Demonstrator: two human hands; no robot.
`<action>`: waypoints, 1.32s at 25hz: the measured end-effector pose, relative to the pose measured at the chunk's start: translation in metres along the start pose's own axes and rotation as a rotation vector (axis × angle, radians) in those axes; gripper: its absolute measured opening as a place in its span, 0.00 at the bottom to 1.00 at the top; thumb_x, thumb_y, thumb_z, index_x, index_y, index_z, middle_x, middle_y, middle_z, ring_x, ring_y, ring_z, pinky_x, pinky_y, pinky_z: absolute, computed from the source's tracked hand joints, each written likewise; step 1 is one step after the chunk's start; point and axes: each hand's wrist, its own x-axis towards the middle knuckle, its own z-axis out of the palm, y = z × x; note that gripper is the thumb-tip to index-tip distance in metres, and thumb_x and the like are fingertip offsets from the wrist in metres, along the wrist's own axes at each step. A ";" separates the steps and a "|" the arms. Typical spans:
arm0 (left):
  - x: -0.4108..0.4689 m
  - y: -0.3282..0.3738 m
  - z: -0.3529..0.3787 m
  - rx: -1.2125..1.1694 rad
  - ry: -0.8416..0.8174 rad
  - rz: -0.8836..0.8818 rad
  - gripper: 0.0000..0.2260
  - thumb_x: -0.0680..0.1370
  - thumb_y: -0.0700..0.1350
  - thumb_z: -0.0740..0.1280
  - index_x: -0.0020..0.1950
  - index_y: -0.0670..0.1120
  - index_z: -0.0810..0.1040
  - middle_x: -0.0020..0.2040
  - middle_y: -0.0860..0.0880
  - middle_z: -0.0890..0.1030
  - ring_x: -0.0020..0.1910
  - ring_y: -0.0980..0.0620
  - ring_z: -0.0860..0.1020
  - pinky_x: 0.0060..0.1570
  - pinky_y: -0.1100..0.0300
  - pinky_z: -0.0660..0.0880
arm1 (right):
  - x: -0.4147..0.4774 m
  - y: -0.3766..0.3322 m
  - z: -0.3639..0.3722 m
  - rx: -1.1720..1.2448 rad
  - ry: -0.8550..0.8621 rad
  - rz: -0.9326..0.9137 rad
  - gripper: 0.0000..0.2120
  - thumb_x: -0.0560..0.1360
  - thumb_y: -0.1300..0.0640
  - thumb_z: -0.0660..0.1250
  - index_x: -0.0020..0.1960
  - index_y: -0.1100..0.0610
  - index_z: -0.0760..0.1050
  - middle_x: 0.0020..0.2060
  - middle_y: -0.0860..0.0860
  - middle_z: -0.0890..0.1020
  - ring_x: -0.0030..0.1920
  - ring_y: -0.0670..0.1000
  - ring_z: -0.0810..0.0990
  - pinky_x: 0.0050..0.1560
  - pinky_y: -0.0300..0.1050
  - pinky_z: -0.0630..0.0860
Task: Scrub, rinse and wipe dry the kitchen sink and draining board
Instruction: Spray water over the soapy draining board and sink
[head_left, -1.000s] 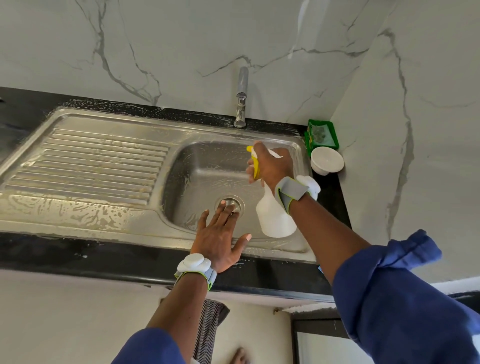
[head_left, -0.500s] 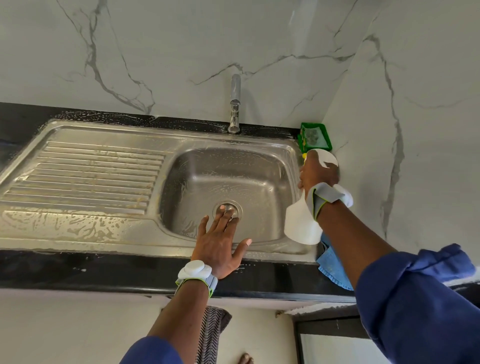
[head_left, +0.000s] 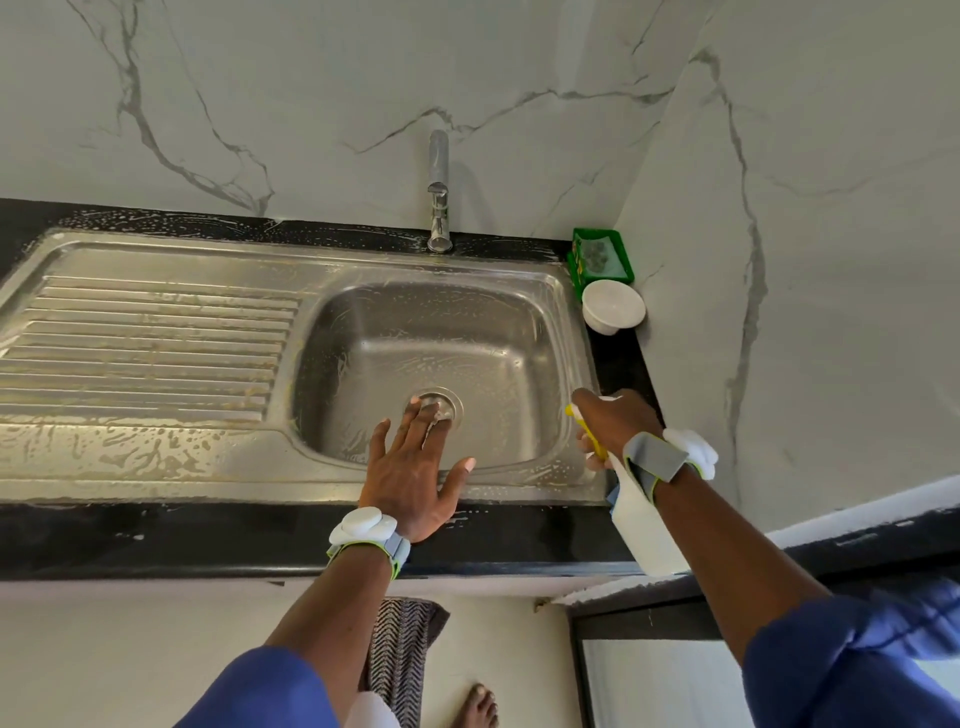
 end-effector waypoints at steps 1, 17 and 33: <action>-0.001 0.001 -0.002 -0.006 0.021 -0.018 0.31 0.82 0.66 0.48 0.78 0.49 0.68 0.82 0.48 0.63 0.84 0.47 0.52 0.79 0.38 0.51 | -0.001 0.000 0.006 0.014 -0.031 -0.001 0.17 0.71 0.49 0.68 0.43 0.65 0.82 0.29 0.56 0.82 0.26 0.55 0.79 0.29 0.49 0.78; -0.004 -0.108 -0.035 0.065 -0.008 -0.196 0.32 0.81 0.68 0.52 0.76 0.49 0.69 0.82 0.47 0.62 0.84 0.47 0.51 0.77 0.33 0.48 | 0.036 -0.085 0.197 -0.362 -0.167 -0.216 0.25 0.62 0.32 0.65 0.41 0.54 0.76 0.32 0.52 0.85 0.33 0.59 0.84 0.37 0.58 0.84; -0.002 -0.110 -0.041 0.033 -0.107 -0.211 0.36 0.81 0.70 0.41 0.78 0.51 0.66 0.84 0.49 0.57 0.84 0.49 0.45 0.78 0.34 0.43 | 0.092 -0.126 0.145 -1.022 -0.013 -0.367 0.20 0.74 0.38 0.63 0.39 0.53 0.78 0.38 0.53 0.82 0.39 0.58 0.81 0.41 0.45 0.76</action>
